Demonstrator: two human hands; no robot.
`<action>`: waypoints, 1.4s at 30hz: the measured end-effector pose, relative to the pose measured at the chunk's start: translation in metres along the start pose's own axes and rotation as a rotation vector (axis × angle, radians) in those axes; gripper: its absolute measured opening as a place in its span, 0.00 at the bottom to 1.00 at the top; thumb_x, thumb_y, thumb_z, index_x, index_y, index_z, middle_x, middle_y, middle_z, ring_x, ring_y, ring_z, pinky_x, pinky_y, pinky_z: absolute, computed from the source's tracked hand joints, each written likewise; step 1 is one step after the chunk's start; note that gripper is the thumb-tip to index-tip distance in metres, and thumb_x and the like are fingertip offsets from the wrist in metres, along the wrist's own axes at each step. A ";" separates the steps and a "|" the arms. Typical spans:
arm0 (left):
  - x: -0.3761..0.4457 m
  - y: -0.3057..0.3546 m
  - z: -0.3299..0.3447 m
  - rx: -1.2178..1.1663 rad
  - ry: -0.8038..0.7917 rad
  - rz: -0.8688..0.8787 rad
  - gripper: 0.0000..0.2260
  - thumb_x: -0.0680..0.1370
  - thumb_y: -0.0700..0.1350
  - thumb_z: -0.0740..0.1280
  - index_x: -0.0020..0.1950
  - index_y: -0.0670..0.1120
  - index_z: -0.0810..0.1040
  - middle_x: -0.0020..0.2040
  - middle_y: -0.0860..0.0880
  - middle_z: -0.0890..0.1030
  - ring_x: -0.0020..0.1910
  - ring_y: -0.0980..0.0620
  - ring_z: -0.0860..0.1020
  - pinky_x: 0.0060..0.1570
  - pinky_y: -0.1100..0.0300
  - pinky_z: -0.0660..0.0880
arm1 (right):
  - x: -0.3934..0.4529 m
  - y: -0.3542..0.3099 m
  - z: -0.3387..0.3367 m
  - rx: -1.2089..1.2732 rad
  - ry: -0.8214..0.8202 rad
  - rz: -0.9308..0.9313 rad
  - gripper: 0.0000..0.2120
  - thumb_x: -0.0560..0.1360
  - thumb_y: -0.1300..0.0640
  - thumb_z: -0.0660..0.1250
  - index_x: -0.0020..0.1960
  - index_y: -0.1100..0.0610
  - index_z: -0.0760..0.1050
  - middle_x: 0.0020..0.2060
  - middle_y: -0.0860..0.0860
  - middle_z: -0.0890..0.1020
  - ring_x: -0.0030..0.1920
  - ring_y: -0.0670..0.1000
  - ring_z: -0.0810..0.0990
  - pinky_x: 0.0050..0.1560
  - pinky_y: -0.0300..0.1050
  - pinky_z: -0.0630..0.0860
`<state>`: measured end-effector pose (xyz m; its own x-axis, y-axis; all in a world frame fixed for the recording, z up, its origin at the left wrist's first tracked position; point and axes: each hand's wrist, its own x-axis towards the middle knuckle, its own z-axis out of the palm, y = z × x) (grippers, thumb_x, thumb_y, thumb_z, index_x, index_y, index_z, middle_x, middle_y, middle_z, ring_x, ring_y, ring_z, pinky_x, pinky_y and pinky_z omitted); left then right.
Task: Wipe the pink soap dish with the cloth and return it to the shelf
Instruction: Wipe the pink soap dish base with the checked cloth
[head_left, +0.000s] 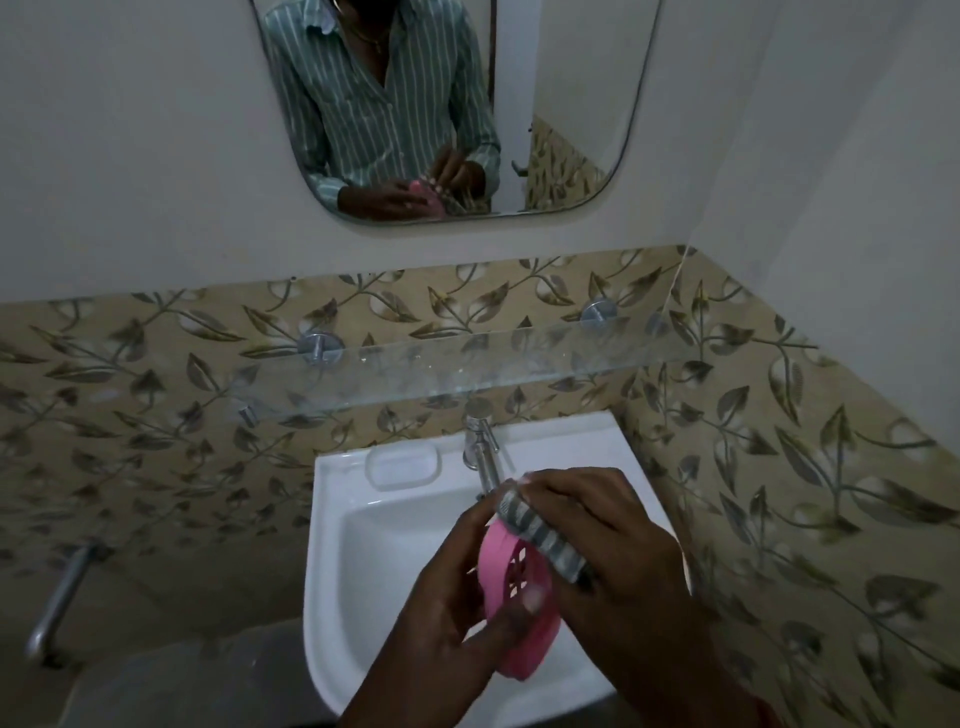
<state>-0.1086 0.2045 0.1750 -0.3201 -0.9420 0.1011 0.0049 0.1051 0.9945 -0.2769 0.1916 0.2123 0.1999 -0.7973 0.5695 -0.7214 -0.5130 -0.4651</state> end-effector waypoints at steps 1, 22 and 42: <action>0.002 0.001 0.003 0.046 0.031 0.023 0.28 0.77 0.51 0.74 0.74 0.66 0.70 0.70 0.58 0.79 0.69 0.56 0.78 0.66 0.59 0.77 | -0.002 -0.001 0.002 0.020 -0.006 -0.020 0.22 0.64 0.65 0.73 0.58 0.62 0.81 0.55 0.54 0.82 0.56 0.53 0.80 0.55 0.44 0.78; 0.006 -0.007 -0.014 0.406 0.066 -0.078 0.15 0.81 0.55 0.56 0.67 0.68 0.72 0.52 0.64 0.83 0.50 0.62 0.82 0.48 0.69 0.76 | 0.013 -0.029 -0.011 -0.110 -0.216 -0.094 0.15 0.67 0.69 0.74 0.53 0.58 0.82 0.47 0.55 0.82 0.46 0.53 0.81 0.44 0.41 0.80; -0.007 0.013 -0.024 0.442 -0.005 -0.004 0.25 0.77 0.48 0.62 0.71 0.69 0.65 0.57 0.69 0.80 0.58 0.66 0.79 0.55 0.75 0.73 | 0.020 -0.009 -0.019 0.052 -0.288 0.058 0.19 0.63 0.75 0.75 0.51 0.58 0.85 0.46 0.52 0.82 0.46 0.49 0.81 0.46 0.37 0.80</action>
<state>-0.0838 0.2049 0.1881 -0.3241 -0.9412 0.0959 -0.4014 0.2286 0.8869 -0.2790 0.1862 0.2413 0.3441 -0.8795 0.3287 -0.7040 -0.4733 -0.5294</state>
